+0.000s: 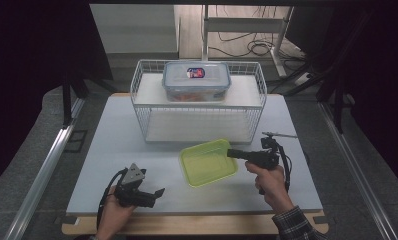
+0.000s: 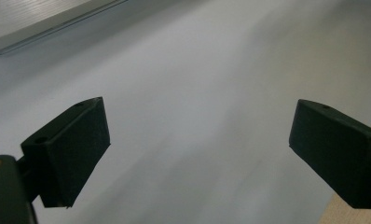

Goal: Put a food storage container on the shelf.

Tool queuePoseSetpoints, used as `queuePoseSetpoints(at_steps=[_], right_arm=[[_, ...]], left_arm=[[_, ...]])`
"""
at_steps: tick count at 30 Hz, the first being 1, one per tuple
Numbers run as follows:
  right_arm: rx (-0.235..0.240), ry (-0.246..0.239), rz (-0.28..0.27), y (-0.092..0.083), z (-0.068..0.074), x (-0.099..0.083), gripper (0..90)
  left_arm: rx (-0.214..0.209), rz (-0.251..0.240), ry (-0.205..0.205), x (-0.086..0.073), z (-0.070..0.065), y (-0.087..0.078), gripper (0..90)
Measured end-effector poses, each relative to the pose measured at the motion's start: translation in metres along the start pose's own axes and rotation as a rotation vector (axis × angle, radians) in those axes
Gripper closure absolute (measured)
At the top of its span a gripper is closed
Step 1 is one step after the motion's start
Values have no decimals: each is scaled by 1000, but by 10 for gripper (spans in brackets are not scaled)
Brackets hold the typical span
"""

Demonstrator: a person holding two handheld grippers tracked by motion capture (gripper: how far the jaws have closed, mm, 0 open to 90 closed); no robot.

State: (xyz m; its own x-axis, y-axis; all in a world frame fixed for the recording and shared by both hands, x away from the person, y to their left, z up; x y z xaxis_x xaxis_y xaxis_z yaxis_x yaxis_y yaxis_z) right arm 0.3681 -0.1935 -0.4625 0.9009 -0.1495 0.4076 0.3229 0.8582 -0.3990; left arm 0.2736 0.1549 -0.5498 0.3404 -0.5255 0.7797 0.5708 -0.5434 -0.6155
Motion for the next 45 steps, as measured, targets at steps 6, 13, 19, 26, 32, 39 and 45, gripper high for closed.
queuePoseSetpoints(at_steps=[6, 13, 19, 26, 32, 39, 45], right_arm=[[18, 4, -24, -5, 11, 10, 799], [28, -8, -43, -10, 23, 22, 799], [41, -19, -71, -16, 35, 33, 799], [58, -22, -100, -22, 49, 47, 799], [64, -25, -123, -25, 60, 57, 799], [79, -34, -134, -29, 75, 68, 799], [93, -18, -153, -32, 86, 78, 800]], left_arm=[[2, -8, 3, 1, 0, -1, 51], [-1, -7, 5, 1, 0, -1, 51], [-1, -7, 9, 1, 0, 0, 51], [-3, -8, 11, 2, 1, 0, 51], [-3, -9, 10, 2, 0, 1, 51], [-4, -10, 10, 2, 0, 1, 51], [-7, -15, 6, 2, 0, 1, 50]])
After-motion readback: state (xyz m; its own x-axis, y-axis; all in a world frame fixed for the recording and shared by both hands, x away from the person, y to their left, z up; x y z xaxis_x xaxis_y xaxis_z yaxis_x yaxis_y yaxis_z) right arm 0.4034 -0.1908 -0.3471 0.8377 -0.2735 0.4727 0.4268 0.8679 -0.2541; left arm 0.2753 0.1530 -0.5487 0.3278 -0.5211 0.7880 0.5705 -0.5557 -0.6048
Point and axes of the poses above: each handheld gripper's, and its own axes: y roughly forward along the jaws, x roughly out of its top, z roughly to its left, the point moved 4 cm from there along y, roughly forward along the jaws, and after that the axes turned 13 degrees about y, right-handed, at the moved point
